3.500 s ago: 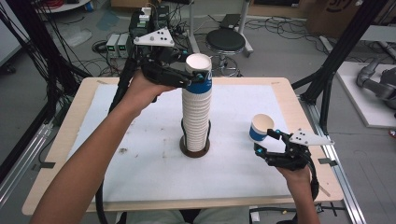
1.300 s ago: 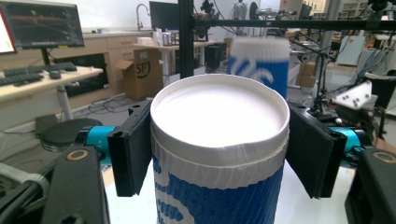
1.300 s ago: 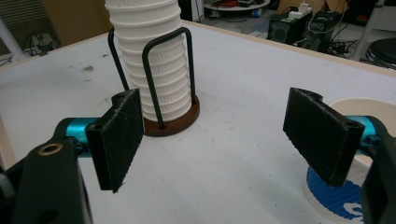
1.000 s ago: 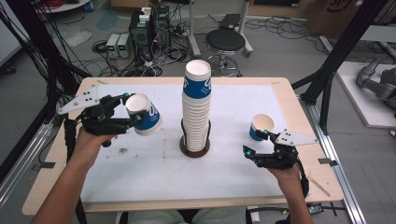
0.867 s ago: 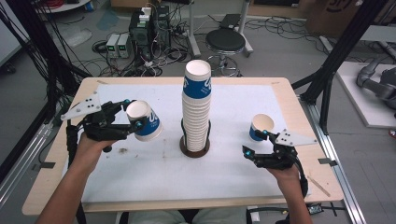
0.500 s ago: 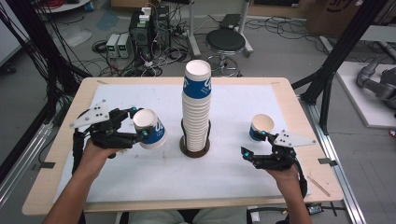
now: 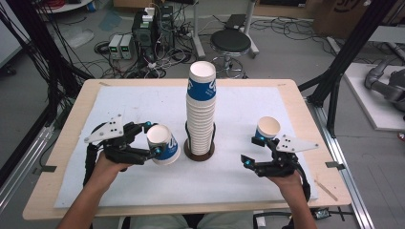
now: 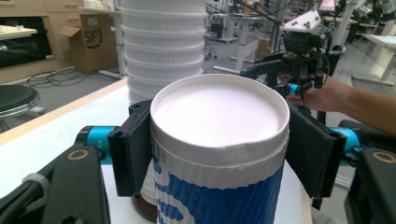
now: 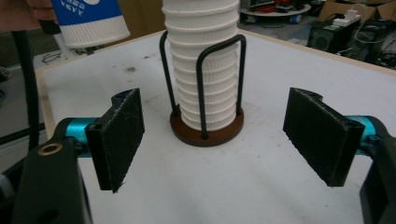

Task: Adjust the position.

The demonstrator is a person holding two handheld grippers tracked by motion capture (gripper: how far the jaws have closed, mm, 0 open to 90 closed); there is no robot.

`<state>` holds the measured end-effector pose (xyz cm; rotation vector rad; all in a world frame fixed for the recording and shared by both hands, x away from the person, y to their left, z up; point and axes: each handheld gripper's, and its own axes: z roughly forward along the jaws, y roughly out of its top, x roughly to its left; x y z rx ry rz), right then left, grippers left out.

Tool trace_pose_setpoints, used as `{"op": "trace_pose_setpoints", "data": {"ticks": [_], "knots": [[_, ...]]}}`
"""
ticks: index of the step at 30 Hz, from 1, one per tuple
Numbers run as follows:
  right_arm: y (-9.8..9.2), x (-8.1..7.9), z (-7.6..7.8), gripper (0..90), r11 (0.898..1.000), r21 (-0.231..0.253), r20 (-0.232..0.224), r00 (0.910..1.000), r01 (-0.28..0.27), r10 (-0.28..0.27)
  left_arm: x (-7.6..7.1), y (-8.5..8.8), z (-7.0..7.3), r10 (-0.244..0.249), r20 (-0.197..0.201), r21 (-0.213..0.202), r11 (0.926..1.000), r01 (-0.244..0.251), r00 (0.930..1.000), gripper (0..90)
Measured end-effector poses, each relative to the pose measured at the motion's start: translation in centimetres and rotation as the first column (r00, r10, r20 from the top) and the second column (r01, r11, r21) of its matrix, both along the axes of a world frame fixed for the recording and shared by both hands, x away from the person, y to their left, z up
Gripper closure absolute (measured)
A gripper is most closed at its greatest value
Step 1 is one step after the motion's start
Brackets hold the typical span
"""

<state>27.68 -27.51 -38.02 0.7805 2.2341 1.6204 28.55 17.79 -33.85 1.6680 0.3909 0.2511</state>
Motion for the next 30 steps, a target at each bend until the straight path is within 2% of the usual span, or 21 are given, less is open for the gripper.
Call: {"op": "trace_pose_setpoints", "data": {"ticks": [2, 3, 4, 9, 14, 17, 20, 26, 30], "knots": [[0.4, -0.1, -0.1, 20.9, 0.999, 0.011, 0.005, 0.9994, -0.036, 0.036, -0.2, -0.4, -0.2, -0.016, 0.001, -0.003, 0.9999, 0.016, 0.9999, 30.2], [0.4, -0.1, -0.1, 20.9, 0.999, 0.011, 0.005, 0.9994, -0.036, 0.036, -0.3, -0.7, -0.2, -0.022, 0.005, -0.006, 0.9997, 0.022, 0.9997, 30.2], [0.8, -0.2, -0.1, 20.8, 0.998, 0.015, 0.011, 0.9976, -0.068, 0.068, -0.4, -0.9, -0.3, -0.031, 0.006, -0.006, 0.9995, 0.031, 0.9995, 30.2], [1.6, -0.3, -0.1, 20.8, 0.996, 0.017, 0.008, 0.9959, -0.091, 0.091, -0.5, -2.2, -0.4, -0.068, 0.002, -0.004, 0.9977, 0.068, 0.9977, 30.2], [2.8, -0.3, -0.1, 20.7, 0.988, 0.023, 0.017, 0.9886, -0.150, 0.150, -0.6, -3.7, -0.4, -0.101, 0.005, 0.004, 0.9949, 0.101, 0.9949, 30.2], [3.5, -0.4, -0.2, 20.7, 0.984, 0.012, 0.013, 0.9840, -0.178, 0.178, -0.6, -4.1, -0.4, -0.111, 0.005, 0.006, 0.9938, 0.111, 0.9938, 30.2], [3.9, -0.3, -0.3, 20.8, 0.982, 0.006, 0.013, 0.9818, -0.189, 0.189, -0.6, -4.6, -0.4, -0.124, 0.004, 0.008, 0.9923, 0.124, 0.9923, 30.3], [5.1, -0.5, -0.3, 20.8, 0.970, 0.005, 0.011, 0.9695, -0.245, 0.245, -0.6, -5.5, -0.5, -0.143, 0.003, 0.007, 0.9896, 0.143, 0.9897, 30.2], [5.7, -0.5, -0.2, 20.8, 0.966, 0.019, -0.004, 0.9666, -0.256, 0.256, -0.5, -6.0, -0.5, -0.152, 0.006, 0.003, 0.9884, 0.152, 0.9884, 30.2]]}}
